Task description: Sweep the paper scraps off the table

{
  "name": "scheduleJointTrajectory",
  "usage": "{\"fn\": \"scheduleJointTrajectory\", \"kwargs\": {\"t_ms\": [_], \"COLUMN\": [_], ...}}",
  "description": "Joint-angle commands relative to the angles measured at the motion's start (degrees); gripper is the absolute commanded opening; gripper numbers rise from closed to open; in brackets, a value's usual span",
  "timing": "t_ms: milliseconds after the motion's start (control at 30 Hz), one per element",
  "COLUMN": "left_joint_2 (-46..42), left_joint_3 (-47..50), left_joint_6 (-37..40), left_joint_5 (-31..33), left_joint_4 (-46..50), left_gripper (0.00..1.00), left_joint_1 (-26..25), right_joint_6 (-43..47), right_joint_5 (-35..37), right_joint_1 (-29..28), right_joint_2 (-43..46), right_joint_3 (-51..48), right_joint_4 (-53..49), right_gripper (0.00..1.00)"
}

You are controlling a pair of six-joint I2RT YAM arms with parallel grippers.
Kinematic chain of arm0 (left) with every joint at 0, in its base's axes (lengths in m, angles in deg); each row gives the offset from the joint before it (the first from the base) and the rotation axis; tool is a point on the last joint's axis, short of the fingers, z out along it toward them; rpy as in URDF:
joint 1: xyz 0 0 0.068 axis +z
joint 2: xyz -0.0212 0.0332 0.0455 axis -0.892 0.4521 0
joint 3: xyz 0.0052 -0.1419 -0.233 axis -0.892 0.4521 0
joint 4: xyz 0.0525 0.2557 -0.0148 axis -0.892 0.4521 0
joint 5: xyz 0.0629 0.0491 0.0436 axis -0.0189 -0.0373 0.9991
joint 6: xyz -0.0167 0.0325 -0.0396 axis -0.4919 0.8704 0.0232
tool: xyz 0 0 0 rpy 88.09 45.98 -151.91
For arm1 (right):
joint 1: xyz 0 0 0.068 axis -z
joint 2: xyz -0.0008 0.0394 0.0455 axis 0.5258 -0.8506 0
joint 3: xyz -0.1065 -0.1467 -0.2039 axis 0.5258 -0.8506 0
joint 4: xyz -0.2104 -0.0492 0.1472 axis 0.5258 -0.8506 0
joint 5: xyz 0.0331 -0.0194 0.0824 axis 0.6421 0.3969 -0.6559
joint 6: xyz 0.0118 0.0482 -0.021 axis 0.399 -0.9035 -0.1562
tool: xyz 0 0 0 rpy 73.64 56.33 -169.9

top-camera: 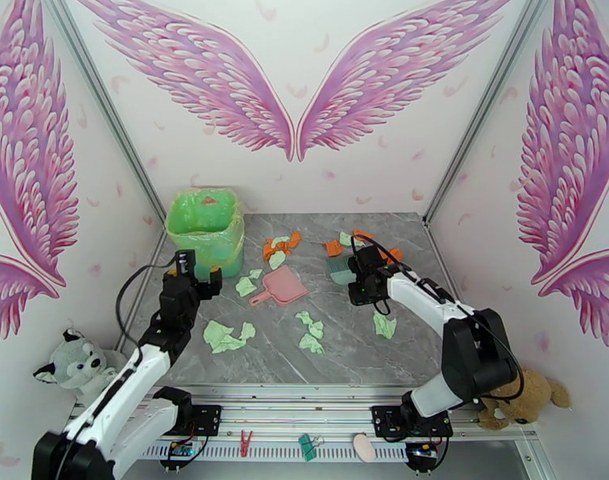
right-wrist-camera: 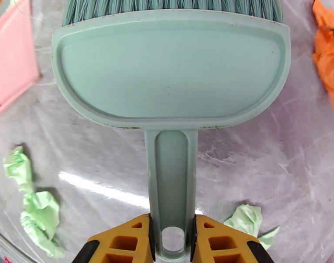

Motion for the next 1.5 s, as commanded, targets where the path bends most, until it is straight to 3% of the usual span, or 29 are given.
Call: {"fn": "scheduleJointTrajectory", "kwargs": {"t_ms": [0,233,400,467,633,767,867,1133,1467], "left_joint_2": [-6.5,-4.3,-0.8,1.5,10.8,22.8,30.4,35.4,38.4], "left_joint_3": [1.2,1.5,4.1,5.0,2.5,1.8,-1.3,-9.8,-11.3], "left_joint_6": [-5.8,-24.5,-36.3,-40.1,-41.4,-49.0,-51.8,-47.9,-47.4], "left_joint_5": [-10.8,-32.7,-38.9,-38.1,-33.4,-35.3,-36.7,-33.7,-31.7], "left_joint_4": [9.3,2.2,-13.8,-20.4,-25.2,-41.7,-47.2,-40.8,-39.9], "left_gripper": [0.99,0.99,0.99,0.99,0.99,0.97,0.92,0.91,0.88], "left_joint_1": [-0.6,-3.3,-11.1,-15.6,-25.1,-28.6,-29.9,-33.1,-32.9], "right_joint_6": [-1.2,-2.7,-3.7,-4.2,-6.0,-7.0,-7.4,-8.0,-9.0], "right_joint_5": [1.0,0.1,-1.5,-1.5,-1.2,-0.7,-0.4,0.2,0.5], "right_joint_1": [-1.8,-4.8,-6.6,-7.5,-10.4,-13.0,-14.3,-16.2,-19.1], "right_joint_2": [4.8,14.0,17.5,18.0,19.7,20.4,20.3,20.3,21.2], "right_joint_3": [1.7,1.3,1.5,1.6,2.1,3.5,4.6,5.5,5.9], "right_joint_4": [-3.3,-3.8,-3.4,-3.5,-2.5,-2.5,-2.6,-3.8,-4.1], "right_gripper": [0.25,0.25,0.25,0.25,0.25,0.25,0.25,0.25,0.26]}}
